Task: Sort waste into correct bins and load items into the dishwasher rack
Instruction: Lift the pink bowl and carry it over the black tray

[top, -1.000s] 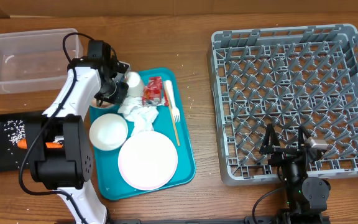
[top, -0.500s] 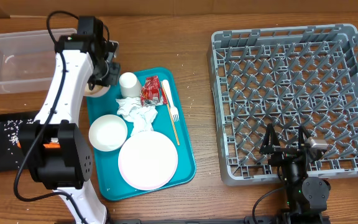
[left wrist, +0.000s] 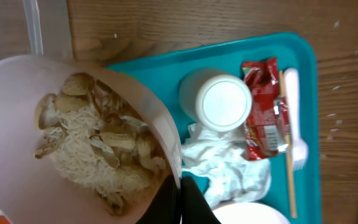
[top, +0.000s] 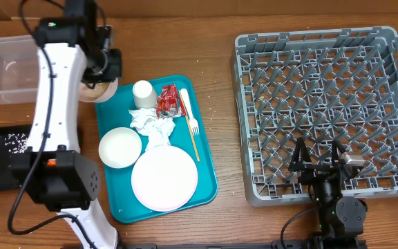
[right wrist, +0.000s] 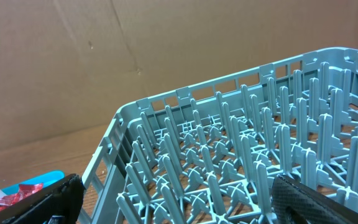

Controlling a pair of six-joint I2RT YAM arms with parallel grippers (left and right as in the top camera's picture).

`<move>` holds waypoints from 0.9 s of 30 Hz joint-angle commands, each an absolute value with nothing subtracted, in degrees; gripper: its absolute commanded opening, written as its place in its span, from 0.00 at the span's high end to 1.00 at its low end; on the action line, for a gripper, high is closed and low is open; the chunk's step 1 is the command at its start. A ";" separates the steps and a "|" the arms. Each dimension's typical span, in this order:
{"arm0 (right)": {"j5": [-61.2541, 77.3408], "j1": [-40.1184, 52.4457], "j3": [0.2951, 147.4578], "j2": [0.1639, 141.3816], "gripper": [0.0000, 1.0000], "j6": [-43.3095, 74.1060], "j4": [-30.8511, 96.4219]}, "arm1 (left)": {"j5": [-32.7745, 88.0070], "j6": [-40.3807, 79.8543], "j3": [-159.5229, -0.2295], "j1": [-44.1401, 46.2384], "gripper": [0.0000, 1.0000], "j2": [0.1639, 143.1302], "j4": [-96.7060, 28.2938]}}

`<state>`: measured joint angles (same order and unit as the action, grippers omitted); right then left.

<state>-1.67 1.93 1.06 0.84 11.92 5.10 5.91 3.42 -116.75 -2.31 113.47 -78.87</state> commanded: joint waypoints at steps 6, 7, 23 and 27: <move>-1.39 2.20 0.45 0.23 0.00 11.53 4.67 | 25.52 7.05 -118.21 -19.62 0.96 109.23 -83.61; -1.39 2.20 0.45 0.23 0.00 11.53 4.67 | 26.94 7.01 -118.06 -21.45 0.96 109.27 -84.01; -1.39 2.20 0.47 0.23 0.00 11.53 4.67 | 49.23 4.91 -99.31 -40.21 0.96 109.27 -74.65; -1.39 2.20 0.47 0.23 0.00 11.53 4.67 | 53.74 3.29 -95.61 -43.75 0.96 109.27 -73.41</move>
<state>-1.65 1.91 1.06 0.84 11.92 5.15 45.63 5.65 -98.02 -40.97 110.85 -73.93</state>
